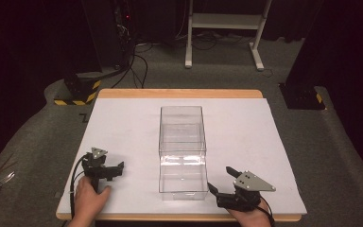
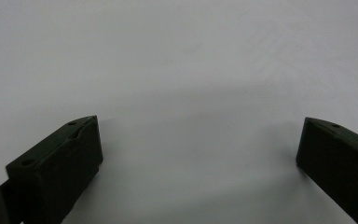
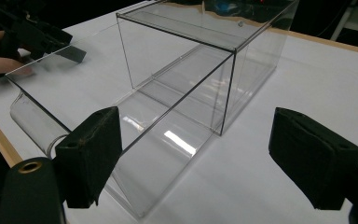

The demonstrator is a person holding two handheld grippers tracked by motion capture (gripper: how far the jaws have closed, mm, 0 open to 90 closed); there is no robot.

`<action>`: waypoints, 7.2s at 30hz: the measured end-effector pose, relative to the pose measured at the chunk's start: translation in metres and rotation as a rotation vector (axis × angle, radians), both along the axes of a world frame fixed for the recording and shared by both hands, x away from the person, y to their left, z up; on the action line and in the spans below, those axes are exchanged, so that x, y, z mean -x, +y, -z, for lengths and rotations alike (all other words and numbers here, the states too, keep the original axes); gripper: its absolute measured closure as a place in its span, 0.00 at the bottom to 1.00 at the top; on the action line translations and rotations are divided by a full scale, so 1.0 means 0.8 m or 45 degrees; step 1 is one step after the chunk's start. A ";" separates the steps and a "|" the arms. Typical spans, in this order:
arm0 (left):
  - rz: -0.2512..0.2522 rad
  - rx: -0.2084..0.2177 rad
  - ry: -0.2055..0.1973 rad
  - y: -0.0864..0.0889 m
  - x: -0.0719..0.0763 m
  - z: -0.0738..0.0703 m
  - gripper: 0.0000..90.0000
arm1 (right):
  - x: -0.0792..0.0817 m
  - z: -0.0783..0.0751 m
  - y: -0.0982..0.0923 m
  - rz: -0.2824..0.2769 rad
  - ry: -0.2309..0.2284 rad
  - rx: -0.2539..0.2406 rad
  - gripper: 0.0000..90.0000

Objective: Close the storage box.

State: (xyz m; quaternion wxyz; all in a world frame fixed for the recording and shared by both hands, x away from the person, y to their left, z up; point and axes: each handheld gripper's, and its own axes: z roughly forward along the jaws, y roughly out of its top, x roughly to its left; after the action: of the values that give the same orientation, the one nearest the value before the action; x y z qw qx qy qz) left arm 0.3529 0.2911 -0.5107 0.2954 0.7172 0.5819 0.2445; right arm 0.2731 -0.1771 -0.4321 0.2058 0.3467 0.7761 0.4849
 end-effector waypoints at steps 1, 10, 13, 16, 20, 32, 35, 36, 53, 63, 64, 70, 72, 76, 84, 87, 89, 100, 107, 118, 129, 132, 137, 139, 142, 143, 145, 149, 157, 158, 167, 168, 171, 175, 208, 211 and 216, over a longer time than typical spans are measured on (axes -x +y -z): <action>0.000 0.000 0.000 0.000 0.000 0.000 0.01 | 0.001 0.000 0.001 -0.002 0.003 0.000 0.19; 0.000 0.000 0.000 0.000 0.000 0.000 0.01 | 0.004 0.006 0.008 -0.055 0.030 -0.004 0.18; 0.000 0.000 0.000 0.000 0.000 0.000 0.01 | 0.004 0.009 0.012 -0.077 0.042 0.004 0.16; 0.000 0.000 0.000 0.000 0.000 0.000 0.01 | 0.005 0.012 0.014 -0.091 0.048 0.007 0.16; 0.000 0.000 0.000 0.000 0.000 0.000 0.01 | 0.005 0.018 0.019 -0.106 0.066 0.019 0.16; 0.000 0.000 0.000 0.000 0.000 0.000 0.01 | 0.005 0.030 0.026 -0.133 0.093 0.053 0.17; 0.000 0.000 0.000 0.000 0.000 0.000 0.00 | 0.003 0.033 0.026 -0.127 0.099 0.065 0.17; 0.000 0.000 0.000 0.000 0.000 0.000 0.01 | 0.003 0.033 0.026 -0.127 0.099 0.065 0.17; 0.000 0.000 0.001 0.000 0.000 0.000 0.00 | -0.003 0.036 0.030 -0.110 0.093 0.072 0.17; 0.000 0.000 0.000 0.000 0.000 0.000 0.00 | -0.012 0.036 0.034 -0.094 0.093 0.067 0.19; 0.000 0.001 0.000 0.000 0.000 0.000 0.01 | -0.012 0.037 0.035 -0.094 0.093 0.068 0.19; 0.000 0.001 0.000 0.000 0.000 0.000 0.00 | -0.014 0.037 0.041 -0.095 0.086 0.078 0.19; 0.000 0.000 0.000 0.000 0.000 0.000 0.00 | -0.014 0.037 0.042 -0.095 0.083 0.082 0.19; 0.000 0.000 0.000 0.000 0.000 0.000 0.01 | -0.016 0.037 0.045 -0.091 0.081 0.084 0.19; 0.000 0.000 0.000 0.000 0.000 0.000 0.01 | -0.020 0.034 0.049 -0.087 0.070 0.079 0.19; 0.000 0.001 0.000 0.000 0.000 0.000 0.01 | -0.022 0.034 0.048 -0.083 0.075 0.078 0.19; 0.000 0.001 0.000 0.000 0.000 0.000 0.00 | -0.024 0.034 0.047 -0.077 0.075 0.081 0.19; 0.000 0.000 0.000 0.000 0.000 0.000 0.01 | -0.033 0.033 0.048 -0.078 0.083 0.076 0.19; 0.000 0.001 0.000 0.000 0.000 0.000 0.01 | -0.037 0.033 0.047 -0.083 0.084 0.095 0.19; 0.000 0.001 0.000 0.000 0.000 0.000 0.01 | -0.042 0.034 0.049 -0.066 0.078 0.102 0.16; 0.000 0.001 0.000 0.000 0.000 0.000 0.01 | -0.048 0.035 0.052 -0.030 0.080 0.089 0.16; 0.000 0.001 0.000 0.000 0.000 0.000 0.01 | -0.051 0.035 0.053 -0.025 0.083 0.081 0.16; 0.000 0.000 0.000 0.000 0.000 0.000 0.01 | -0.056 0.034 0.056 -0.019 0.087 0.081 0.15; 0.000 0.000 0.000 0.000 0.000 0.000 0.00 | -0.057 0.034 0.056 -0.018 0.087 0.084 0.15; 0.001 0.000 0.001 0.000 0.000 0.000 0.01 | -0.059 0.034 0.058 -0.012 0.088 0.084 0.15; 0.000 0.000 0.000 0.000 0.000 0.000 0.01 | -0.060 0.034 0.058 -0.008 0.085 0.087 0.14; 0.001 0.000 0.001 0.000 0.000 0.000 0.01 | -0.061 0.034 0.059 -0.002 0.085 0.088 0.14; 0.000 0.000 0.000 0.000 0.000 0.000 0.01 | -0.065 0.034 0.060 0.008 0.088 0.087 0.14; 0.000 0.000 0.000 0.000 0.000 0.000 0.00 | -0.073 0.033 0.061 0.023 0.092 0.092 0.13; 0.000 0.000 0.000 0.000 0.000 0.000 0.00 | -0.074 0.033 0.061 0.023 0.093 0.092 0.13; 0.000 0.000 0.000 0.000 0.000 0.000 0.01 | -0.088 0.034 0.063 0.055 0.091 0.093 0.13; 0.000 0.000 0.000 0.000 0.000 0.000 0.00 | -0.088 0.034 0.063 0.055 0.091 0.093 0.13; 0.000 0.000 0.000 0.000 0.000 0.000 0.01 | -0.097 0.035 0.064 0.071 0.093 0.087 0.13; 0.001 0.000 0.002 0.000 0.000 0.000 0.01 | -0.104 0.036 0.065 0.084 0.094 0.086 0.13; 0.002 0.001 0.003 0.000 0.000 0.000 0.00 | -0.151 0.045 0.075 0.202 0.117 0.047 0.14; 0.001 0.001 0.001 0.000 0.000 0.000 0.01 | -0.152 0.046 0.078 0.203 0.119 0.048 0.14; 0.000 -0.001 0.002 0.000 0.000 0.000 0.01 | -0.151 0.046 0.078 0.205 0.120 0.047 0.14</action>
State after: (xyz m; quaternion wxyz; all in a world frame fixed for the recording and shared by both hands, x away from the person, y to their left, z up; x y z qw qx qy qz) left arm 0.3529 0.2910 -0.5106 0.2947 0.7175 0.5819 0.2443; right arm 0.3942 -0.1149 -0.4690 0.2136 0.4265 0.7633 0.4357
